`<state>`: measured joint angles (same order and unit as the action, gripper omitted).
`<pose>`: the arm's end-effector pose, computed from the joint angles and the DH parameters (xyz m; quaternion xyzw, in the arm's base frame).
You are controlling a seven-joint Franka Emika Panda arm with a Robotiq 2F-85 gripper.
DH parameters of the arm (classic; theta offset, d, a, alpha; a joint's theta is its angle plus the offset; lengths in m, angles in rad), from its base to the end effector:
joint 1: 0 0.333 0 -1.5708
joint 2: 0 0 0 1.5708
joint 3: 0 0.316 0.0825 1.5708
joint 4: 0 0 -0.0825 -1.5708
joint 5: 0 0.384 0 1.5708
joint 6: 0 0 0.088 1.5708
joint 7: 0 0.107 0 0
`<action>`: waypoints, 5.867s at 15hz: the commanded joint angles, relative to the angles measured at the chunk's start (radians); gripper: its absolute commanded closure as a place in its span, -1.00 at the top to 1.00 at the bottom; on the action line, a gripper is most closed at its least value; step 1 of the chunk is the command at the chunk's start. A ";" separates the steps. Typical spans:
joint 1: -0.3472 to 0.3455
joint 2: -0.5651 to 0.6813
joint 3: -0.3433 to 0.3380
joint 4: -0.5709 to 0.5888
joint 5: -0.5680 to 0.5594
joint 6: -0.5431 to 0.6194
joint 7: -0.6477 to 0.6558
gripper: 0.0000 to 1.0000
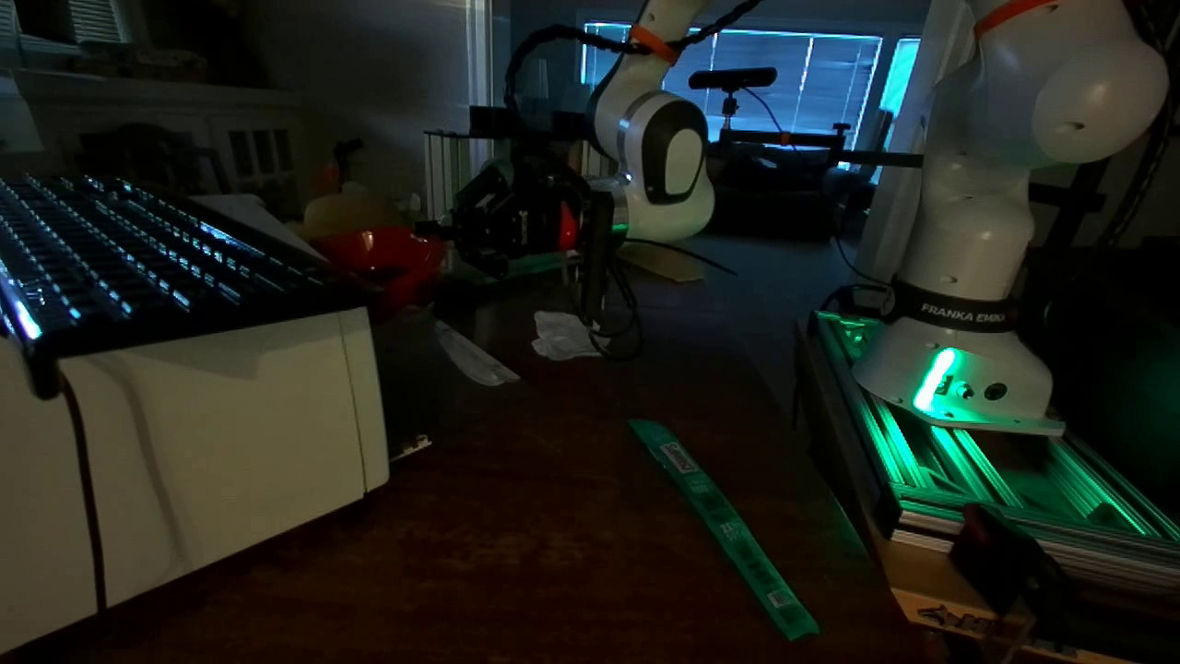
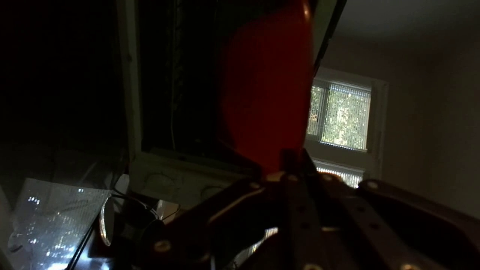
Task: Put the red bowl in the white oven.
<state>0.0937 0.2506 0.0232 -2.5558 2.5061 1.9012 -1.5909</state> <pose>0.4484 0.0966 0.1913 -0.6881 0.2299 -0.3507 0.5922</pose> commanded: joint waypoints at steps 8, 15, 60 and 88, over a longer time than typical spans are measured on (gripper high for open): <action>0.046 0.149 0.017 0.144 0.003 -0.003 0.033 -0.99; 0.063 0.200 0.018 0.213 -0.003 0.006 0.074 -0.99; 0.125 -0.007 -0.012 0.223 -0.236 0.521 0.159 1.00; -0.087 -0.499 0.209 -0.035 -2.302 0.803 1.399 1.00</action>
<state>-0.0831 -0.2563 0.3262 -2.5894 0.2587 2.6989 -0.2324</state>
